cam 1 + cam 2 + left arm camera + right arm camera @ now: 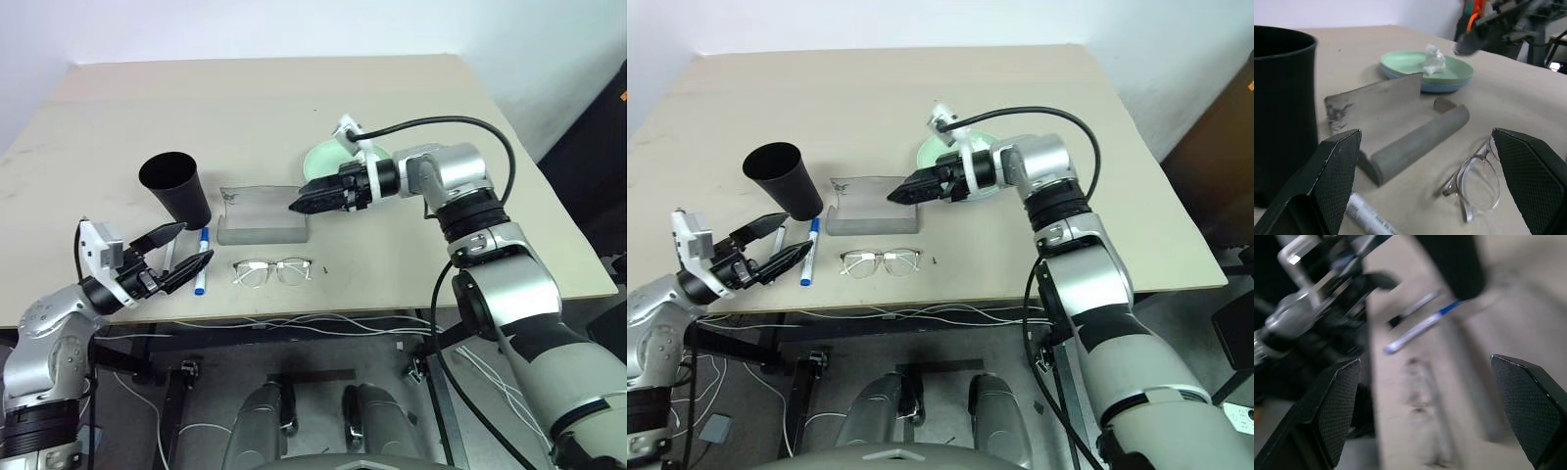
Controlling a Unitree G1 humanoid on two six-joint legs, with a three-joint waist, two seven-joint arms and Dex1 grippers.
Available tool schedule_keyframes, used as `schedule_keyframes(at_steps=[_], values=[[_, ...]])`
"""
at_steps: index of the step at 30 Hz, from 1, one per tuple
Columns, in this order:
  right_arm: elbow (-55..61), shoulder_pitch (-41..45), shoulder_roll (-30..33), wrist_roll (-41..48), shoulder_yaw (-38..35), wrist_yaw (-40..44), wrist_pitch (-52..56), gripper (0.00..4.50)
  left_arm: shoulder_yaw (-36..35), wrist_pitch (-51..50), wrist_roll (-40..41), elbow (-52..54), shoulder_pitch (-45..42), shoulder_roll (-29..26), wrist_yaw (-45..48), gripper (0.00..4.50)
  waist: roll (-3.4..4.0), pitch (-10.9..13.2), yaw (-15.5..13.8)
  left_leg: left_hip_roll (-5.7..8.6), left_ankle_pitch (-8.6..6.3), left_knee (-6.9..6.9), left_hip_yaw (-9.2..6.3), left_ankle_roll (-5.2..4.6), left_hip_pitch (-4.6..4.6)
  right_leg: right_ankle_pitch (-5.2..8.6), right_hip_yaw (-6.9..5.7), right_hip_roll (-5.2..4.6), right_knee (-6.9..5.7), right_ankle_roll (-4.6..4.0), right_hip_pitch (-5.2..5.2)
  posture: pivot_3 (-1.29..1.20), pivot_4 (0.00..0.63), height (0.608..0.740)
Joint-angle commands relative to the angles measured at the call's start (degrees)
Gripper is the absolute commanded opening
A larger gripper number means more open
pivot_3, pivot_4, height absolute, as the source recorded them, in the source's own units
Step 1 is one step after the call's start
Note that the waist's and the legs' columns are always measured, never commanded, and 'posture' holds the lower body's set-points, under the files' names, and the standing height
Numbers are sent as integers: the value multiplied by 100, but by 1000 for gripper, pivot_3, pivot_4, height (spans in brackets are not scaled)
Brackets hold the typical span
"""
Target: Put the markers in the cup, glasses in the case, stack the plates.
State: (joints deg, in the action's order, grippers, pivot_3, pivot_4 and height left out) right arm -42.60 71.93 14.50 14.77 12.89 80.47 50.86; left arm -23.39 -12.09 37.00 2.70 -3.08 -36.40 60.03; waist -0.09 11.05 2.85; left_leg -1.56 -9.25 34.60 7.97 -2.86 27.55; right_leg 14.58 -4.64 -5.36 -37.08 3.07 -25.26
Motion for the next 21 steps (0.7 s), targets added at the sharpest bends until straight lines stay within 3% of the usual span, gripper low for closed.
schedule_keyframes(at_steps=[1, 10, 21], values=[[240, 50, -172, -45, 444, 351, 31, 4454, -247, 34, 125, 307, 293, -267, 262, 4500, -3, -2, 13, 1, 0, -6, 3, 1, -2, -1, 1, 0, 0, -2, -2, 0, 150, 740], [-403, 118, -697, -681, 1326, 550, -740, 4454, -239, 154, 22, 247, 439, -452, 456, 4500, -8, -5, -11, 1, 21, -72, 40, 34, -3, -8, -3, -12, 5, -13, -33, 0, 150, 740], [-1453, 449, -1091, -1097, 1162, 417, -1357, 4454, -67, 192, -35, 519, 548, -234, 288, 4500, -14, -8, 11, -27, 38, -85, 125, 62, 3, -15, 9, -14, -1, 0, -62, 0, 150, 740]])
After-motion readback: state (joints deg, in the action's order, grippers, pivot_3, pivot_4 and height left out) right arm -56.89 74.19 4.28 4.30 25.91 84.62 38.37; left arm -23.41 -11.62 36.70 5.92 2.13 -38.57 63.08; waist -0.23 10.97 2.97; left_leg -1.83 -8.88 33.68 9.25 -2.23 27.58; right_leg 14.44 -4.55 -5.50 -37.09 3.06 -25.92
